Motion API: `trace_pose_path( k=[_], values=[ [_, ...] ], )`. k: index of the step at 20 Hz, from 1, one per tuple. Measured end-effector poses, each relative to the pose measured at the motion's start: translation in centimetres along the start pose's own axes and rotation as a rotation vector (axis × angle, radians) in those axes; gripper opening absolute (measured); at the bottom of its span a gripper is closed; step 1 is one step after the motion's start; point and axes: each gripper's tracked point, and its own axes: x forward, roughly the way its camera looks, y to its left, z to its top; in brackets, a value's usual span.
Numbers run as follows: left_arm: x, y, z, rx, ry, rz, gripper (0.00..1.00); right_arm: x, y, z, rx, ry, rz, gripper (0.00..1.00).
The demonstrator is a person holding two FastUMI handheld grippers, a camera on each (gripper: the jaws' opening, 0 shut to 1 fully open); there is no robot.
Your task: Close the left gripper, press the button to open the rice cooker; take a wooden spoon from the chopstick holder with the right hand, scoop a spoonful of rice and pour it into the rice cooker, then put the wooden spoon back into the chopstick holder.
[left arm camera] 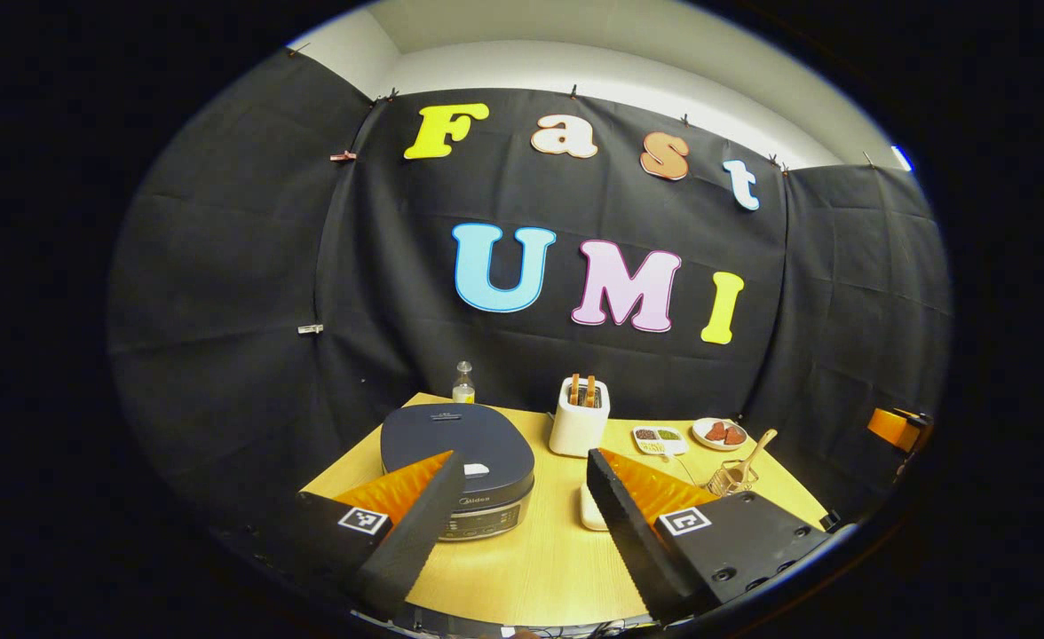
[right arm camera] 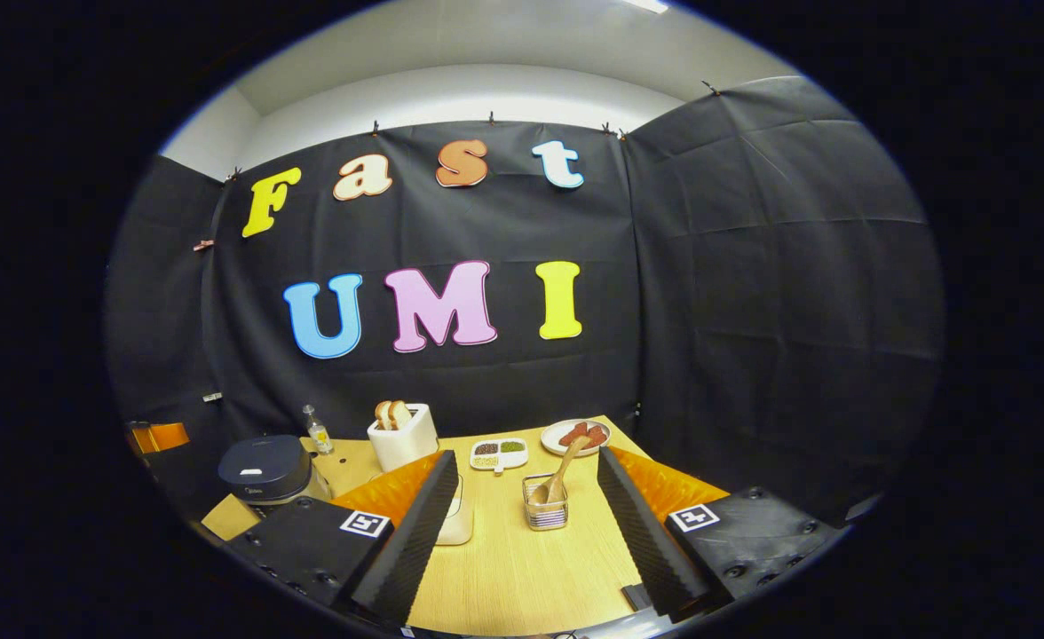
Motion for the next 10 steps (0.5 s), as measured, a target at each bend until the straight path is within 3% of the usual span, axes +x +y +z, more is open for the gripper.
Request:
trace_pose_path(
  k=[10],
  values=[
    [0.2, 0.3, 0.2, 0.016, -0.017, -0.006, 0.95, -0.3, 2.7, 0.0, -0.034, 0.010, 0.026, 0.98]
  ],
)
